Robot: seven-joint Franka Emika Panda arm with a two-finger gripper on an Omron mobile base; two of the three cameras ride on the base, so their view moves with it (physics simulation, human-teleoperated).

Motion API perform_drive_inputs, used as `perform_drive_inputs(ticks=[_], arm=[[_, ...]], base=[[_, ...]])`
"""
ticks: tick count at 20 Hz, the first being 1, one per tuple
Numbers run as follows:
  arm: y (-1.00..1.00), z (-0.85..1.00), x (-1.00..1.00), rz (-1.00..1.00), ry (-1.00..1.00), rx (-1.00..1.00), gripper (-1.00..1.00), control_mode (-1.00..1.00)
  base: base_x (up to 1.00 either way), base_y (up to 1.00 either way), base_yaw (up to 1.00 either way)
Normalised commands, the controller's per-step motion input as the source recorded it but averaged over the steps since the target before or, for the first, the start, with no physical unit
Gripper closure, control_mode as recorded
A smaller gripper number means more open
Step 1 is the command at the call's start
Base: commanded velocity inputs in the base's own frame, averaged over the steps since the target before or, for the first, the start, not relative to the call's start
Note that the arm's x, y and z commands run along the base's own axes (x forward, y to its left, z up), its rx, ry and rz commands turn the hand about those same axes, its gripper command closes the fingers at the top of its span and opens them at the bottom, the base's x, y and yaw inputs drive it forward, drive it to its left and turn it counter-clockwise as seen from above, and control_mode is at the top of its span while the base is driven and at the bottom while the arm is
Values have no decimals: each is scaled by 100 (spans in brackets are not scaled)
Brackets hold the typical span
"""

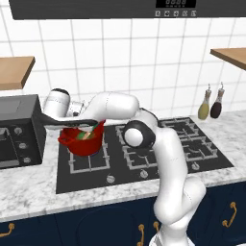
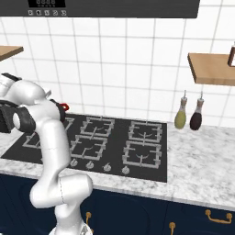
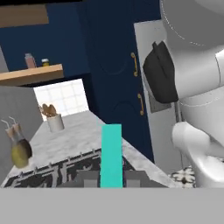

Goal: Put the avocado and broccoli in the pot. Retrieve the spatula and lightly stir the vegetables in the pot.

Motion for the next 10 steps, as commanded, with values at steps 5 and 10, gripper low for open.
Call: perform_drive_inputs(ticks=[5, 10], arm=[[-38, 71, 20, -7, 32, -46, 100, -100], [-14, 100, 30, -8, 17, -28, 100, -100]], base=[[0, 0, 0], [0, 0, 0]])
